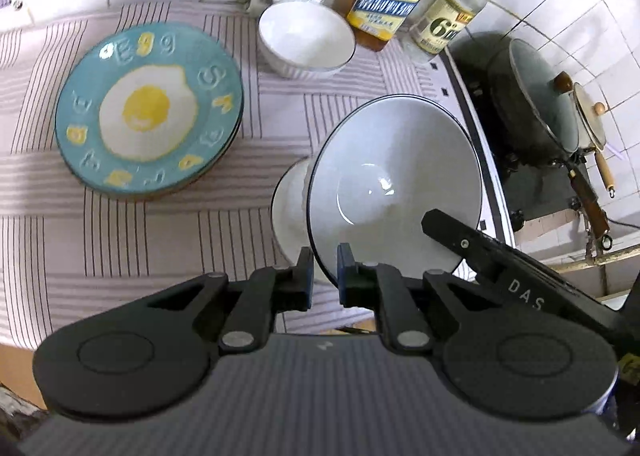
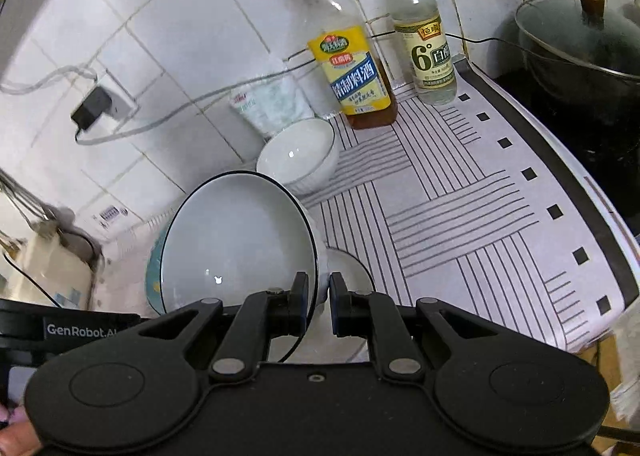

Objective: Organize plates and bowls
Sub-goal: 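Lift the bowl with both grippers and carry it over the first bowl, then lower the bowl into the first bowl and open both grippers, then move both grippers to the last white bowl by the bottles and close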

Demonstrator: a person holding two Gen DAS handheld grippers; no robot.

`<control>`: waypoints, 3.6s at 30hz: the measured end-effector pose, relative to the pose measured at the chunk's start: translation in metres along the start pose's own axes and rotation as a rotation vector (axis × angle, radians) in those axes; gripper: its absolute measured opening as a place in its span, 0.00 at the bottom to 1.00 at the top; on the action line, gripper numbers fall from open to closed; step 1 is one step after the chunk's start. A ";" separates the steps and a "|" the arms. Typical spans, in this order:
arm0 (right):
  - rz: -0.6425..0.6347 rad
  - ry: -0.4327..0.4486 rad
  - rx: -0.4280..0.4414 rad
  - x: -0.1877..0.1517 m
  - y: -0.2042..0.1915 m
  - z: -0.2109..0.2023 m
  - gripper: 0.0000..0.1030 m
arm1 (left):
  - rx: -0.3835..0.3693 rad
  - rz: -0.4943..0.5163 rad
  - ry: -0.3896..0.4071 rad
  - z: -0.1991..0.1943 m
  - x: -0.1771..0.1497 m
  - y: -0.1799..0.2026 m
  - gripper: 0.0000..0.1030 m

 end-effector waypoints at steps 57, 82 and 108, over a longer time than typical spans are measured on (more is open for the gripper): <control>-0.459 -0.046 -0.109 0.007 -0.012 0.058 0.37 | -0.032 -0.038 -0.190 0.059 0.009 -0.011 0.39; -0.048 -0.099 0.159 0.119 -0.015 0.133 0.67 | 0.160 0.044 0.174 0.031 0.119 -0.046 0.50; 0.020 -0.178 0.037 0.133 0.019 0.195 0.07 | 0.220 0.121 0.031 0.137 0.162 -0.071 0.29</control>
Point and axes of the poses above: each gripper's, at about its wrist camera, not at the fingertips, and z roughly the way its jaws point, y to its right, x to its top, the point moved 5 cm from there along z, roughly the way its jaws point, and after that the axes turned 12 degrees about z, right-handed, at the moved point
